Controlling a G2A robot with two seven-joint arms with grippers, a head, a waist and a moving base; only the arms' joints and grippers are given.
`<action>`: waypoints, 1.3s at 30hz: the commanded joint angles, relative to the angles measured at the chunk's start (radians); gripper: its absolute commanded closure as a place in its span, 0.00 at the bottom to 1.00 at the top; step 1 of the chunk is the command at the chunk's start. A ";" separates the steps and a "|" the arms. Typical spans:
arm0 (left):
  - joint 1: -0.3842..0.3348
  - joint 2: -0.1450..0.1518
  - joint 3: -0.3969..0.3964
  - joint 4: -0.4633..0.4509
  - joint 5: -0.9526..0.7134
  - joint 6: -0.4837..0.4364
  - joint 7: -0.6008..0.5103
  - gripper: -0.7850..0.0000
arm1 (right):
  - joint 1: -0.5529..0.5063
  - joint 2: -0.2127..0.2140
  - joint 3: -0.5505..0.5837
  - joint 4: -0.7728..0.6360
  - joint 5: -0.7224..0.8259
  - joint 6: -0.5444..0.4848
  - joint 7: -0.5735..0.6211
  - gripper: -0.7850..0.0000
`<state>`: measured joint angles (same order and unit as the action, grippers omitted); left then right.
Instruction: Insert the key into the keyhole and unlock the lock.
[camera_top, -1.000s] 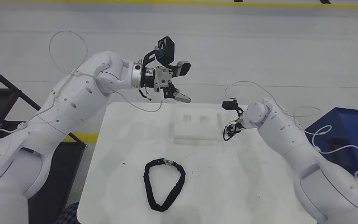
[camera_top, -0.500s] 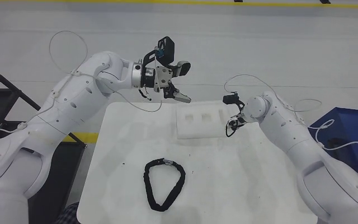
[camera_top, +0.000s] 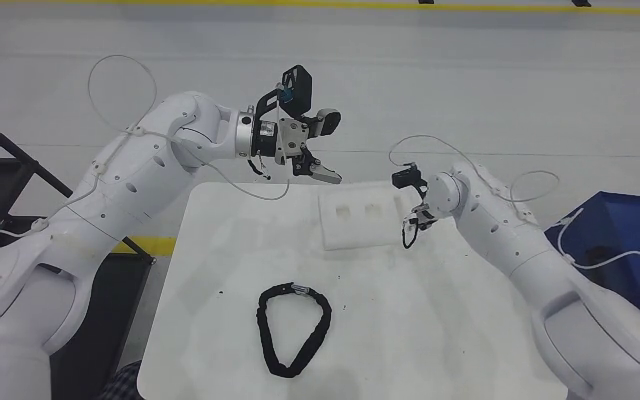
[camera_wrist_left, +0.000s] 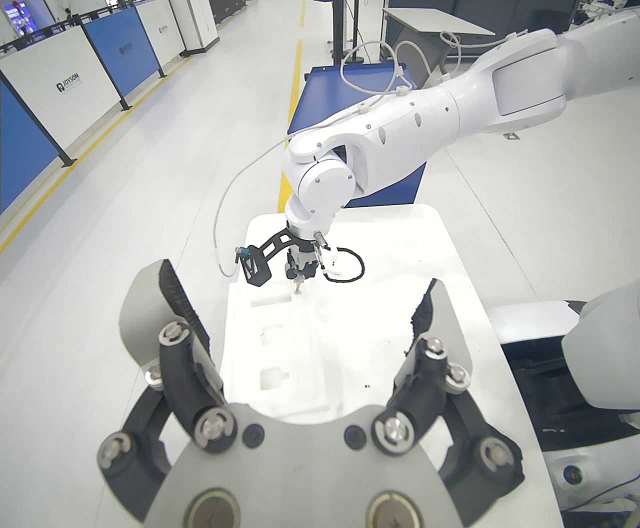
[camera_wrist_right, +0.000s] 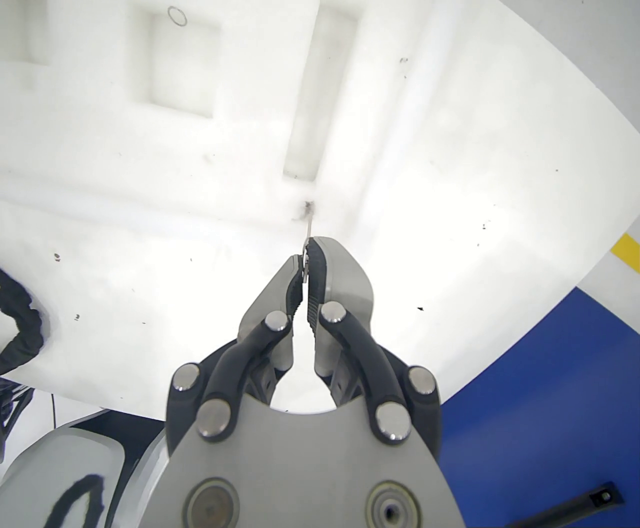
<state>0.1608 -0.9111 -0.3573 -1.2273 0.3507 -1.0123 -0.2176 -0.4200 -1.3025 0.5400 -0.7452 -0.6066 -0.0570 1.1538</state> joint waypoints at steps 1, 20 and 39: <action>0.000 0.000 0.000 0.000 0.000 0.000 0.000 0.00 | 0.001 0.004 0.015 -0.007 0.010 -0.007 0.002 1.00; 0.000 0.000 0.000 0.000 0.000 0.000 0.000 0.00 | -0.152 0.160 0.354 -0.471 0.135 -0.116 0.143 1.00; 0.000 0.000 0.000 0.000 0.000 0.000 0.000 0.00 | -0.334 0.214 0.540 -0.606 0.486 -0.244 0.128 1.00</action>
<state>0.1608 -0.9111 -0.3573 -1.2273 0.3507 -1.0123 -0.2176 -0.7521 -1.0894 1.0770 -1.3555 -0.1339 -0.2987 1.2844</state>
